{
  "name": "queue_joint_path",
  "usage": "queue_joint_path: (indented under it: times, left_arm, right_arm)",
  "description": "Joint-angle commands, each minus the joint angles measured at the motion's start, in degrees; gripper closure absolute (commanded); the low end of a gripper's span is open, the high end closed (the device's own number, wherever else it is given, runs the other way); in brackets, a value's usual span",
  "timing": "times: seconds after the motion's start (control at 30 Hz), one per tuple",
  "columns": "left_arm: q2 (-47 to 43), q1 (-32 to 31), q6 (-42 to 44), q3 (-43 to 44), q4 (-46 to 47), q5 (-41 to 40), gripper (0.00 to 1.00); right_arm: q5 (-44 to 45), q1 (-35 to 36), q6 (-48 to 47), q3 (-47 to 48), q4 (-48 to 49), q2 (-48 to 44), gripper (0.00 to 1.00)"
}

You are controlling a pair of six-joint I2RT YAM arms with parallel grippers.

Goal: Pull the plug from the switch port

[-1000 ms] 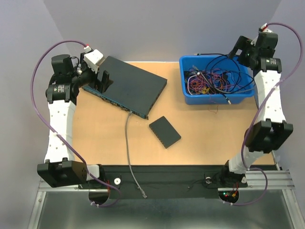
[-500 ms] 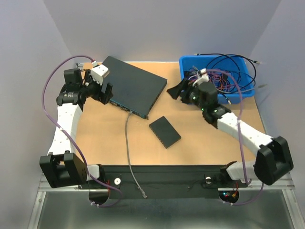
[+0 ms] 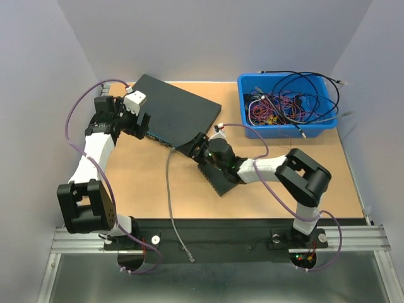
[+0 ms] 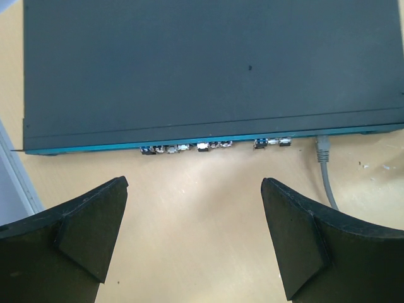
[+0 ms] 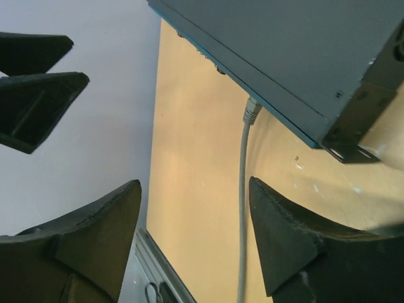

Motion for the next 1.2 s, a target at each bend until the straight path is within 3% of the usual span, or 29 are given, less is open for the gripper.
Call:
queue_joint_path:
  times: [0.0,0.17,0.43,0.57,0.93,1.17]
  left_arm:
    - [2.0,-0.1,-1.9,0.5,5.1,-0.6,0.01]
    - [4.9,0.0,-2.7,1.8,6.2,0.8,0.02]
    - [8.5,-0.3,-3.8,2.6,8.0,0.8,0.03]
    - [9.3,-0.4,-4.0,2.9,8.2,1.7,0.04]
    - [8.3,-0.4,-3.9,2.9,8.3,2.2,0.04]
    - [8.7,-0.5,-4.3,3.2,8.3,2.9,0.04]
  right_arm:
    - [6.4,1.2,9.4,4.2,6.5,5.2,0.3]
    - [6.0,1.3,14.0,10.2,6.3,14.0,0.4]
    - [10.6,1.4,17.0,14.0,2.7,19.3,0.4]
    - [8.6,1.6,20.7,16.7,-3.1,21.7,0.39]
    - [11.6,4.7,16.0,23.6,-18.1,23.8,0.33]
    - [14.8,4.8,20.9,22.5,-16.0,25.4,0.33]
